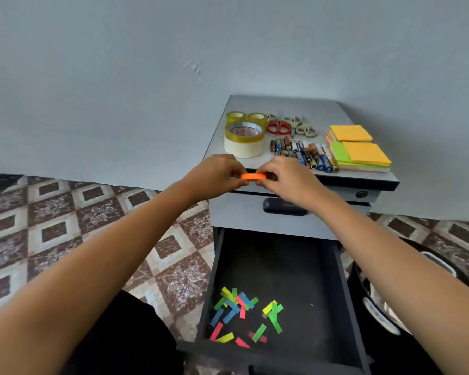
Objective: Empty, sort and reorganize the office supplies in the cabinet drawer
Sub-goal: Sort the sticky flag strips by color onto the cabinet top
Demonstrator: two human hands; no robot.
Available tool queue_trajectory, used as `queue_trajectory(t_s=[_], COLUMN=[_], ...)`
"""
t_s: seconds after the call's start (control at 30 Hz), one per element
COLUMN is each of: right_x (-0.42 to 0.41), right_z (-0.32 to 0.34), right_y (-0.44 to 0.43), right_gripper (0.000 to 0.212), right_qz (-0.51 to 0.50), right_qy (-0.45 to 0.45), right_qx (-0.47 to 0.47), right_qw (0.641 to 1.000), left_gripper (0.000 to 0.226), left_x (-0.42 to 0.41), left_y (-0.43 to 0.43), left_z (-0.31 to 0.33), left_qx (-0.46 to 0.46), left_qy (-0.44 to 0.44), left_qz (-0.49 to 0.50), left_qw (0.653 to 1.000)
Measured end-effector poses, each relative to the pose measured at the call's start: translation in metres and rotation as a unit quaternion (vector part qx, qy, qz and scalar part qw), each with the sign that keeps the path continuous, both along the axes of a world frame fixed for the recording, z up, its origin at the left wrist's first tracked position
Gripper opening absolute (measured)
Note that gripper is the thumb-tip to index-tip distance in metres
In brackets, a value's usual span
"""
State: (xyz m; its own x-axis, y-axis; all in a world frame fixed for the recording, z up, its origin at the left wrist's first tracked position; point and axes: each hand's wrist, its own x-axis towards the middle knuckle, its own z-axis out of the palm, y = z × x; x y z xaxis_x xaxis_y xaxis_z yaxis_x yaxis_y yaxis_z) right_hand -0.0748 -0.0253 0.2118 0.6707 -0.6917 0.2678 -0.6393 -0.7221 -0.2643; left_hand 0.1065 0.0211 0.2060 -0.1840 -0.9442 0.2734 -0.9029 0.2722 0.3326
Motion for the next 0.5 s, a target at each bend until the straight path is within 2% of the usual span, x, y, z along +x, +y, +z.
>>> queue_trajectory(t_s=[0.17, 0.5], right_x=[0.024, 0.051], right_z=[0.017, 0.008], right_y=[-0.018, -0.045], right_gripper=[0.024, 0.024], right_qz=[-0.017, -0.058], right_qy=[0.0, 0.023], right_qx=[-0.002, 0.079], right_qw=[1.0, 0.995], left_gripper=[0.025, 0.026], left_x=[0.015, 0.029], left_y=[-0.021, -0.05], left_z=[0.017, 0.007], left_qx=[0.001, 0.061], left_qy=[-0.006, 0.007], left_qz=[0.042, 0.075], left_qw=[0.999, 0.995])
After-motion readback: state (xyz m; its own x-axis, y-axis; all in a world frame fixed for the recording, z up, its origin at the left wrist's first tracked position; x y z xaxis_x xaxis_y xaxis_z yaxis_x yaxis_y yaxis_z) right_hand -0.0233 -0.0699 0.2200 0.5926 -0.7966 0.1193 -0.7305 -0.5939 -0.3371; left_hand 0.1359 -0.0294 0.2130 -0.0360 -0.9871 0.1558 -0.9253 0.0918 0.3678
